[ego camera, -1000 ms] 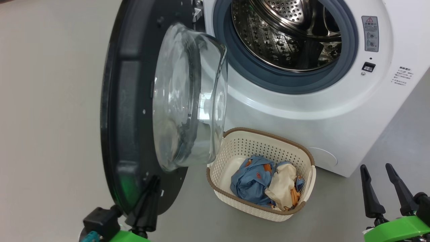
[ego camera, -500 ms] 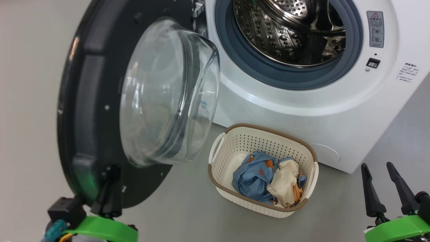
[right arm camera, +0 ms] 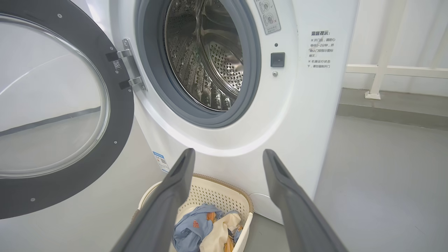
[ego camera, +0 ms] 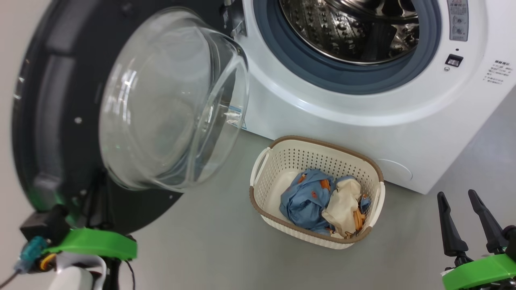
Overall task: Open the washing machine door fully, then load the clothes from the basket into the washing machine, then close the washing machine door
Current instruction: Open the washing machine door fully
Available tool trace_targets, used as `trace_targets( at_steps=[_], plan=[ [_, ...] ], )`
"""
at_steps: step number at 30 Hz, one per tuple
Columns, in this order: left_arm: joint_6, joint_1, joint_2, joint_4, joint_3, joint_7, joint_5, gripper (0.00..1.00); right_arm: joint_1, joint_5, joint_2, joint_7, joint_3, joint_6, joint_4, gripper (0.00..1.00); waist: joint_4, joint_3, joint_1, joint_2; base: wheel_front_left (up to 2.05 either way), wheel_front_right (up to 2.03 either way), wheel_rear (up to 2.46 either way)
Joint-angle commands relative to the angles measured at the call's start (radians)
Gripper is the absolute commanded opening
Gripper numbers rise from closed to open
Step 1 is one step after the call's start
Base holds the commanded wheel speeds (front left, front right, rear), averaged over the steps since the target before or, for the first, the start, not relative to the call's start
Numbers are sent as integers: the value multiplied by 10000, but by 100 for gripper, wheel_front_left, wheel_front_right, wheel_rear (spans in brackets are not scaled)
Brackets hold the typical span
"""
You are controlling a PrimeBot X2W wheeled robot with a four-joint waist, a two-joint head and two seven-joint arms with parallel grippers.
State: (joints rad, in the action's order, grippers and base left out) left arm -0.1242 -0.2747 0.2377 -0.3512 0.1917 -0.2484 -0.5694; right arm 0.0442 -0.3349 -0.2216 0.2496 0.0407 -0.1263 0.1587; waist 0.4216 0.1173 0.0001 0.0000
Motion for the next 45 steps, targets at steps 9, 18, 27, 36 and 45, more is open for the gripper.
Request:
trace_targets(
  at_steps=[9, 18, 27, 36, 45],
  plan=[
    [-24, -1140, 305, -427, -1723, -131, 707, 0, -564, 143, -496, 122, -194, -44, -297, 100, -132, 517, 0, 0, 0, 0, 0],
    [171, -1646, 141, -1057, -2876, -132, 1484, 0, -742, 170, -603, 122, -254, -44, -310, 100, -208, 804, 0, 0, 0, 0, 0],
    [428, -2181, 188, -1655, -3902, -133, 2199, 0, -1013, 152, -790, 122, -364, -44, -314, 100, -292, 1198, 0, 0, 0, 0, 0],
    [558, -2778, 331, -2259, -4774, -133, 2753, 0, -1272, 166, -966, 122, -463, -44, -352, 100, -393, 1626, 0, 0, 0, 0, 0],
    [766, -3498, 580, -2824, -5601, -133, 3228, 0, -1583, 181, -1183, 122, -538, -44, -397, 100, -477, 2232, 0, 0, 0, 0, 0]
  ],
)
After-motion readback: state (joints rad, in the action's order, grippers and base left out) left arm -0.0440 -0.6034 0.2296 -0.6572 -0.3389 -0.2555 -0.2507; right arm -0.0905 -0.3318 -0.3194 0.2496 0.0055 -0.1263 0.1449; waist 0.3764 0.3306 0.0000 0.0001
